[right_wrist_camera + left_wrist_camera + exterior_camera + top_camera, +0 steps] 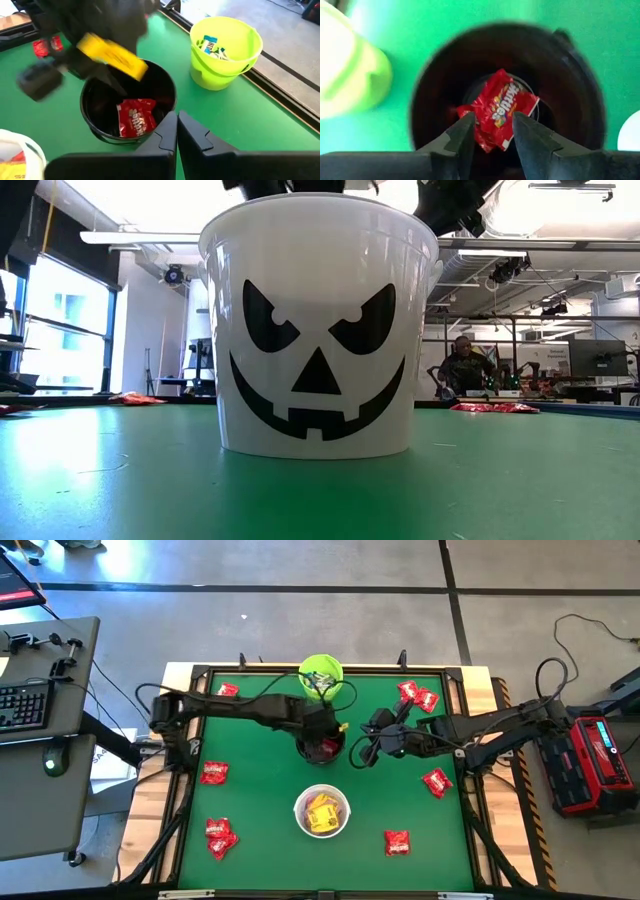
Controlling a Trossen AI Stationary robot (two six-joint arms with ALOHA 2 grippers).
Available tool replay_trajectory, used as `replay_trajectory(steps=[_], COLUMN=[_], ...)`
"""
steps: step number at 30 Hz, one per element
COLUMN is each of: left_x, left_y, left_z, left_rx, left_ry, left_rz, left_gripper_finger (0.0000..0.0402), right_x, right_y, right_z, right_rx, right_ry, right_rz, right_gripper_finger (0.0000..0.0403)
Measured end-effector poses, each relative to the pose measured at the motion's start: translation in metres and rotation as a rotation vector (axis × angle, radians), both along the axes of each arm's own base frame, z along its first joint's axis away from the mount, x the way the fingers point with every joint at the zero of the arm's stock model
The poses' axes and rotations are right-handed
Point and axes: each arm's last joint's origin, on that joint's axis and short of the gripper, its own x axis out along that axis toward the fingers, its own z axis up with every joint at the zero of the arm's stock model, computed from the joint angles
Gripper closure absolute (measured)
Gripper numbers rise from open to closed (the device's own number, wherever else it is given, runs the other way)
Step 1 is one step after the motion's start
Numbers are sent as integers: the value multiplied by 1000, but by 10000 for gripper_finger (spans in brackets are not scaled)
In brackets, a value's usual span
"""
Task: Sort candy by brand, put in halloween buckets
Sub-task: Put the red chocolate into the black bucket
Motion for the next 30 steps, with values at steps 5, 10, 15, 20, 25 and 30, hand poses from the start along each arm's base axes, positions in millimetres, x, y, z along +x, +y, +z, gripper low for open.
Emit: replay_trajectory(steps=[5,10,15,20,25,30], left_x=[-14,-36,-64,-94,-114,-138], left_y=[-10,-19,-34,-54,-75,-93], left_z=[31,53,72,86,92,72], left_rx=[66,61,6,-73,-174,-247], left_ry=[-82,-85,-31,45,52,113], left_rz=[-2,-19,-99,-253,-410,-419], left_gripper_finger=[277,278,285,293,300,306], right_x=[0,1,1,1,1,1], right_y=[-3,-7,-7,-7,-7,-7], right_z=[0,0,0,0,0,0], right_rx=[-4,-5,-6,-20,-25,-20], right_ry=[0,-1,1,11,14,8], right_rz=[-15,-28,-27,-16,-12,-15], right_gripper_finger=[403,403,402,402,402,402])
